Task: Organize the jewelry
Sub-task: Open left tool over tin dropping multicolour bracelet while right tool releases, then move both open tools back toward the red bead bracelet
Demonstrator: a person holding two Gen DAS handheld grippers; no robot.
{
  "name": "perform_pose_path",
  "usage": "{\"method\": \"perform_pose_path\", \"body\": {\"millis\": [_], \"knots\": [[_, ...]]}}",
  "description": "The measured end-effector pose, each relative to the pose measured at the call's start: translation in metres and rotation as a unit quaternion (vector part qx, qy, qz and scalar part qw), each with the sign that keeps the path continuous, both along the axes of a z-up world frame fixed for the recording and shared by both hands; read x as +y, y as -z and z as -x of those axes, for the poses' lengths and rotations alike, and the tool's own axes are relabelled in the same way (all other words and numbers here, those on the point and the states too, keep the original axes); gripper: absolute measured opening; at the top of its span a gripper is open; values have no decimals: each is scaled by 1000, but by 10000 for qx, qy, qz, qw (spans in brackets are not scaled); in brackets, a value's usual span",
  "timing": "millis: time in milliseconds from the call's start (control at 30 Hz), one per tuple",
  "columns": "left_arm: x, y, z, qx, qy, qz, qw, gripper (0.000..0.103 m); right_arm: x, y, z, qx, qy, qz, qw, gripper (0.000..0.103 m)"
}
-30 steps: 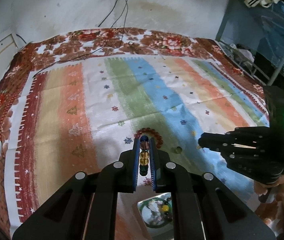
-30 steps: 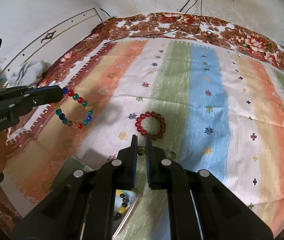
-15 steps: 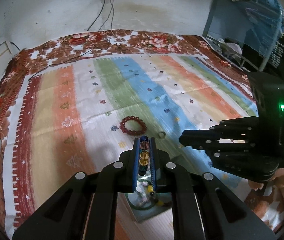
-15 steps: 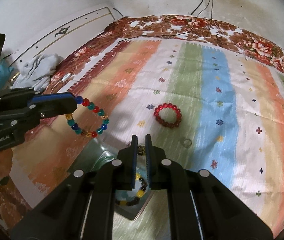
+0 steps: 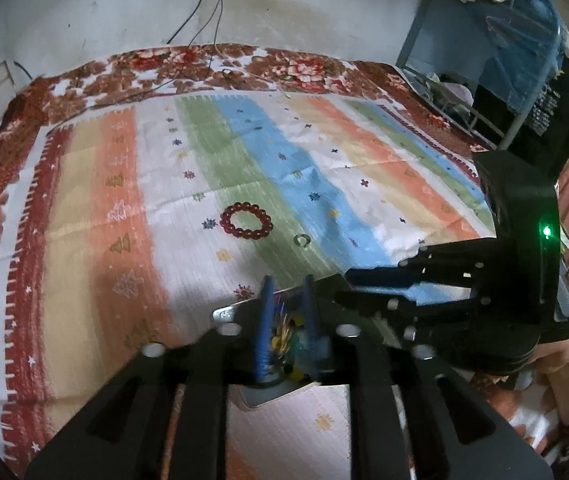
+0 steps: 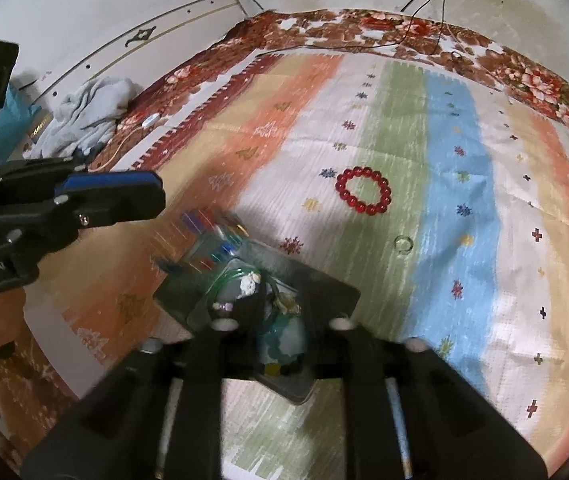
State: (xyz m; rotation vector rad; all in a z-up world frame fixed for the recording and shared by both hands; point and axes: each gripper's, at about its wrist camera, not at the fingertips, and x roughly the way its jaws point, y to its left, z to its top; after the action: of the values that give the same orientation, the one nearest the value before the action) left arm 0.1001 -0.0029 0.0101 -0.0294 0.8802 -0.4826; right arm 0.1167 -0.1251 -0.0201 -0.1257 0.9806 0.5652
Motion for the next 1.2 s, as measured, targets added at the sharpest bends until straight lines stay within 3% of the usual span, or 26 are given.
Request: {"method": "perform_pose_path", "body": {"millis": [33,133,267,333,467,667,867,1200], "knots": [[0,0,0,-21,-29,-26,10000,25,-1,-1,0,-50,28,31,10000,44],[7,0,-4,-8,-136,25,9999,27,-8,-1,-6,-95,208,50,9997,44],[9,4,-14,-38,-277,-183,9994,45,-18,1,-16,-168,499,154,9985,47],[9,6,-21,-92,-393,-372,9985,46,-23,2,-23,-199,678,227,9972,51],[13,13,-41,-11,-587,-487,9971,57,-33,6,-38,-166,947,229,9951,54],[17,20,-62,93,-732,-581,9956,60,-42,9,-57,-220,1204,258,9922,62],[15,18,-70,-35,-708,-484,9963,76,-51,7,-70,-315,1484,199,9882,81],[4,32,-104,97,-677,-547,9962,83,-59,15,-88,-230,1665,333,9852,87]]}}
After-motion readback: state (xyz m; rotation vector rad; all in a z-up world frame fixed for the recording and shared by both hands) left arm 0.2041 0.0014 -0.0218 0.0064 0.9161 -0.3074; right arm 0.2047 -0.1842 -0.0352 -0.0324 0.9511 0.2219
